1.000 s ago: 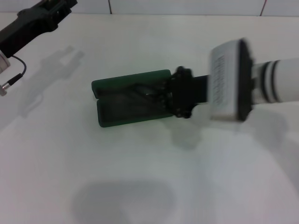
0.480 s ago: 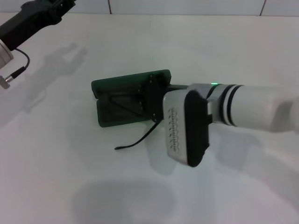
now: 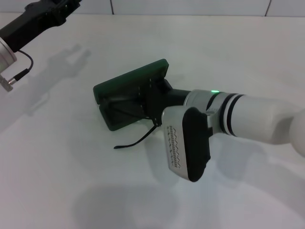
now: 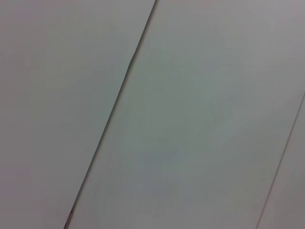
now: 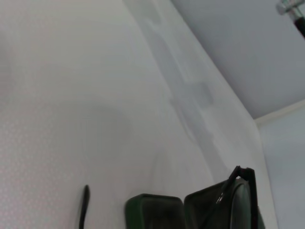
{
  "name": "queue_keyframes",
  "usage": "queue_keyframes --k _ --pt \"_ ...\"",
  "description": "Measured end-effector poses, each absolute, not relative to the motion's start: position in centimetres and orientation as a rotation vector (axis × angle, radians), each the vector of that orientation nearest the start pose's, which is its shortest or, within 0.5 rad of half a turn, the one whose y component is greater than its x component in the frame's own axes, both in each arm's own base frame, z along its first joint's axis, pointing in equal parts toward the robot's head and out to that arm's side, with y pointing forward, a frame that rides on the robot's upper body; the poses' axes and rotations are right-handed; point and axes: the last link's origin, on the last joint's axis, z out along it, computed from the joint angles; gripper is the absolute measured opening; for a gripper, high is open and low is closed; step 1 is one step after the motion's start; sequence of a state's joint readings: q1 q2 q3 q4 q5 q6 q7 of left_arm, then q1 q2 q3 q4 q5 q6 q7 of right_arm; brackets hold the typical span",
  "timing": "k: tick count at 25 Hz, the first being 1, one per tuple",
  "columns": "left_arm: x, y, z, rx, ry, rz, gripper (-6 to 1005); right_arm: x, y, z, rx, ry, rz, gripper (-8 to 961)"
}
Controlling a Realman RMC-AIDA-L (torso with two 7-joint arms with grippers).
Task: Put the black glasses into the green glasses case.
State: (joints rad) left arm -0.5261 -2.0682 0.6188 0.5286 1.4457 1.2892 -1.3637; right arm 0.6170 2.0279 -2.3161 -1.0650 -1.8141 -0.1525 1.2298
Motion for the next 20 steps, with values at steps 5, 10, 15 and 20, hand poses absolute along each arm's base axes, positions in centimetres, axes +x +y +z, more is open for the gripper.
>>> queue_keyframes --k 5,10,15,20 --pt "-27.3 37.7 4.9 -2.022 -0.82 -1.133 471 11.6 33.7 -14.7 -2.361 -0.97 -0.049 103" --pt "-27.4 37.6 4.8 -2.021 -0.824 -1.131 470 11.2 33.5 -14.2 -2.345 -0.949 -0.017 103" --pt "-27.4 37.6 4.8 -2.027 -0.825 -1.125 471 11.0 33.3 -13.7 -2.287 -0.982 -0.018 103" --pt "-27.2 37.8 4.7 -2.036 -0.82 -1.124 472 11.1 33.3 -13.5 -2.222 -1.022 -0.041 103"
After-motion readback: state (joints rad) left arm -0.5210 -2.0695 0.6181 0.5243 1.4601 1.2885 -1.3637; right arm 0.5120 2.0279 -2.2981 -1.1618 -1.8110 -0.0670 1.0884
